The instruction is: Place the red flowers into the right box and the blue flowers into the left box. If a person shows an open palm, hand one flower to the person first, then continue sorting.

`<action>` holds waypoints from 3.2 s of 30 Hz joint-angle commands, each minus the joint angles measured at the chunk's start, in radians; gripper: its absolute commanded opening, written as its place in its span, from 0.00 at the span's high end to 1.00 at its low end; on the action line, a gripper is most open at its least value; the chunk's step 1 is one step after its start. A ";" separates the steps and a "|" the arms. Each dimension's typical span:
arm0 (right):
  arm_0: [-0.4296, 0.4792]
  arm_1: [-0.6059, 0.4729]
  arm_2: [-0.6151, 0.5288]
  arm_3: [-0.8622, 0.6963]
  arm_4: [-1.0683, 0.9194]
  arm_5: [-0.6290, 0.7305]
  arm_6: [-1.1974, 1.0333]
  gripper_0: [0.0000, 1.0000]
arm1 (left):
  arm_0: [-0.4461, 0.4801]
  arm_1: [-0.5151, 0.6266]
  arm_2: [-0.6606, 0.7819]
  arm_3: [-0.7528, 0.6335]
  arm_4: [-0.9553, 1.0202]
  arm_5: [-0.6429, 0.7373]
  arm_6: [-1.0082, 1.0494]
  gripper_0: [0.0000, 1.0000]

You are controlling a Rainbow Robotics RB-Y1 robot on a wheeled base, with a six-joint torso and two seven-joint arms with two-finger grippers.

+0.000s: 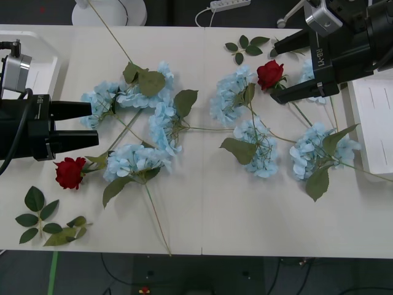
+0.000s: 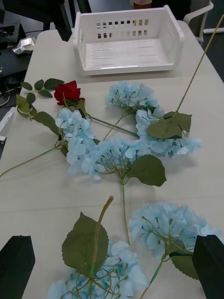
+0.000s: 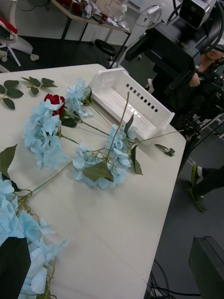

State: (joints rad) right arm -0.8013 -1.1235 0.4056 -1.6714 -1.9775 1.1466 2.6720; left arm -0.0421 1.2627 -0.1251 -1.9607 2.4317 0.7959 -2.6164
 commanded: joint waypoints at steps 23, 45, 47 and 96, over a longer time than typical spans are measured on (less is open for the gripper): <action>-0.082 -0.010 0.038 -0.011 0.373 0.331 -0.359 0.00 | -0.285 0.089 -0.015 0.197 -0.556 0.120 -0.089 0.00; -0.082 0.103 0.245 -0.013 1.014 0.651 -0.945 0.00 | -0.667 0.080 -0.444 0.353 -1.025 0.206 -0.089 0.00; -0.082 0.103 0.274 -0.007 1.039 0.659 -0.978 0.00 | -0.667 0.072 -0.444 0.356 -1.062 0.209 -0.089 0.00; -0.082 0.453 0.437 0.561 1.381 0.604 -1.018 0.00 | -0.851 -0.140 -0.625 0.551 -0.843 0.210 1.313 0.00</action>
State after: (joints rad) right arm -0.8374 -0.6905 0.8345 -1.1205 -0.6115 1.7572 1.6437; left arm -0.8279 1.1435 -0.6909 -1.4403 1.5366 1.1021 -1.6276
